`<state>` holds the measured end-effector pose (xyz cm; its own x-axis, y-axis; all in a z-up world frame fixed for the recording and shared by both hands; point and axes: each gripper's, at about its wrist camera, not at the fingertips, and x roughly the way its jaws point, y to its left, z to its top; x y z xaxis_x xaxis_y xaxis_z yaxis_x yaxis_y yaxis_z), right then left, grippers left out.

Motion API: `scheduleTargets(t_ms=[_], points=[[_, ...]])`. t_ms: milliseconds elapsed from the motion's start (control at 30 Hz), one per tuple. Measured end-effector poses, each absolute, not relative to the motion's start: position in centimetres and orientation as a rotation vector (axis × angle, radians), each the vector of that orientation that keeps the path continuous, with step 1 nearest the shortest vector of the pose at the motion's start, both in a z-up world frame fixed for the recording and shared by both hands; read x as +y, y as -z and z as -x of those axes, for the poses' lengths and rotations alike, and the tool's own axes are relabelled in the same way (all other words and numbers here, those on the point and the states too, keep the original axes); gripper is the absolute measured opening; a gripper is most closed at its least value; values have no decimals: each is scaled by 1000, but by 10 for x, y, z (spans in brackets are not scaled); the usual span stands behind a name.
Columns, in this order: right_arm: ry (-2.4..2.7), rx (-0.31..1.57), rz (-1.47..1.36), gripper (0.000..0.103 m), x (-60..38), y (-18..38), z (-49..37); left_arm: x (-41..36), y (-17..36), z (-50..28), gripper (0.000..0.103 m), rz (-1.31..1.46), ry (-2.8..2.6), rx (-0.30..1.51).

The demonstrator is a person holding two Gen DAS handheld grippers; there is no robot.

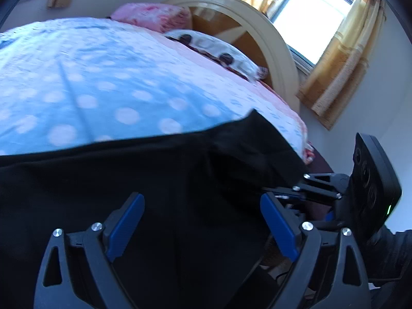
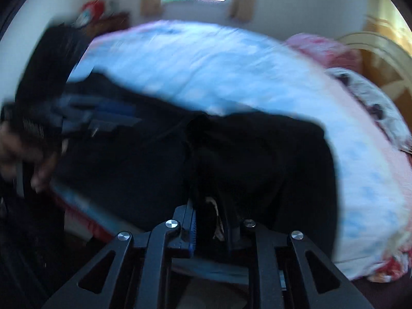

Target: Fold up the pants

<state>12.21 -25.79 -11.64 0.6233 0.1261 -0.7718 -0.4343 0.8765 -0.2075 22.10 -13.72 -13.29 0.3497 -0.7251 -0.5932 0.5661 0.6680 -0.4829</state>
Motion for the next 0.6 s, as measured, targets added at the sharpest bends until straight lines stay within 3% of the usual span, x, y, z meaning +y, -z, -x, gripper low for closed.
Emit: scheduleTargets(t_ms=[67, 300, 533, 600], points=[[-322, 810, 452, 18, -254, 118, -117, -148, 137, -224, 94, 230, 879, 907], [-384, 839, 354, 40, -291, 99, -106, -181, 133, -230, 94, 253, 959, 934], [-367, 784, 190, 41, -334, 91, -98, -208, 132, -236, 93, 249, 962, 939], [-367, 771, 166, 41, -337, 88, -101, -214, 129, -237, 86, 257, 971, 936]])
